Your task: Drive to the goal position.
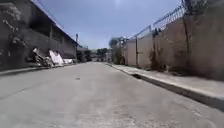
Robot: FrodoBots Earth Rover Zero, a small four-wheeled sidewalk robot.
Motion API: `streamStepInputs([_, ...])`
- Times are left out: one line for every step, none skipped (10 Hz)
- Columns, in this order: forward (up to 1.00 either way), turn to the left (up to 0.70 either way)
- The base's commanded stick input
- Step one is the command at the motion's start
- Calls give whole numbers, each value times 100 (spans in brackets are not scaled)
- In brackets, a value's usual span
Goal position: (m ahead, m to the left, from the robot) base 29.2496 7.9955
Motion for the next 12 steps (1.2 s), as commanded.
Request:
streamStepInputs([100,3])
streamStepInputs([100,3])
streamStepInputs([100,3])
streamStepInputs([100,3])
streamStepInputs([100,3])
streamStepInputs([100,3])
streamStepInputs([100,3])
streamStepInputs([100,3])
streamStepInputs([100,3])
streamStepInputs([100,3])
streamStepInputs([100,3])
streamStepInputs([100,3])
